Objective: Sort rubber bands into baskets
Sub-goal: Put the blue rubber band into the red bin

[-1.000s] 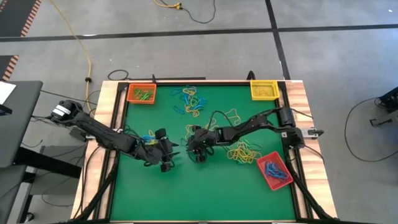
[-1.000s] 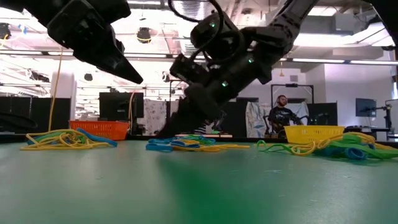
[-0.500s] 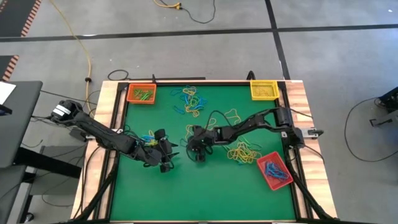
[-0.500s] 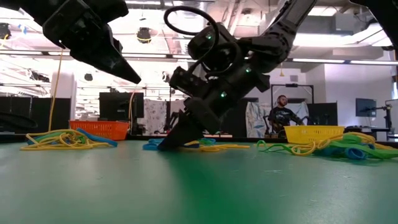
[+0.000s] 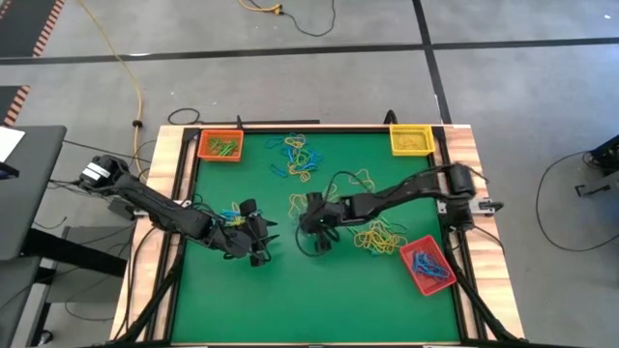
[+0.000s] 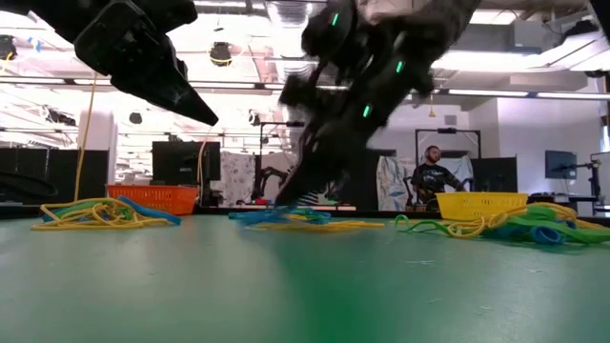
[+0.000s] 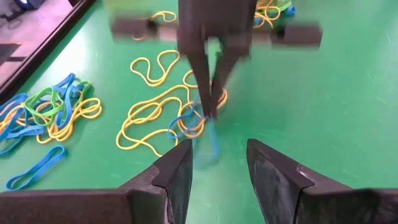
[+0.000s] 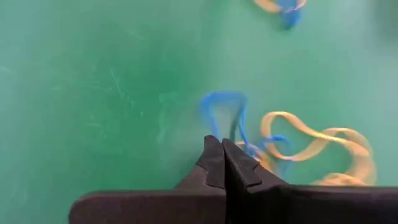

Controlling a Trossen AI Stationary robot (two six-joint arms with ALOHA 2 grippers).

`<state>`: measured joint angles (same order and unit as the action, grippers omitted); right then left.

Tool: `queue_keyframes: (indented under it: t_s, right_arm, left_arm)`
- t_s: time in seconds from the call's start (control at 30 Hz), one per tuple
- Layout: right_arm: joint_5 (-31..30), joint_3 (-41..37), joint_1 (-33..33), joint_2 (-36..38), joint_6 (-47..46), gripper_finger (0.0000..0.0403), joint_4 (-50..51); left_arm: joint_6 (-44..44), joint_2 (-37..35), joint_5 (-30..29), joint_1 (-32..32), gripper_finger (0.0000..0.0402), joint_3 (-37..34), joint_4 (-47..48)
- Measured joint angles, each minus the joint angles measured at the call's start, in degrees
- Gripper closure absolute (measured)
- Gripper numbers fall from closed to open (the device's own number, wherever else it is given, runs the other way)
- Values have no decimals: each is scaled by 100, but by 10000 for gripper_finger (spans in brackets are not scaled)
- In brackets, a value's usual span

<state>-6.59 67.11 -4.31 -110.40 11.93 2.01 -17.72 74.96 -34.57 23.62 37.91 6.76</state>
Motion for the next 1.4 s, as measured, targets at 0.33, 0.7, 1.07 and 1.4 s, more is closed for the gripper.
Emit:
queue_keyframes:
  t_s: [0.33, 0.7, 1.07, 1.4]
  right_arm:
    - [-1019, 14, -214, 1498, 155, 391, 1384]
    - [-1713, 16, -239, 2592, -1114, 392, 4369]
    - [-836, 16, -1381, 3358, -3254, 392, 6392]
    - [-224, 16, -3129, 3608, -6002, 391, 6763]
  left_arm:
    - [4, 0, -227, 0, 260, 0, -19]
    - [11, 0, -234, 0, 260, 0, -15]
    - [351, 2, -423, -4, 260, 0, -19]
    - [737, 4, -535, -364, 260, 0, -21]
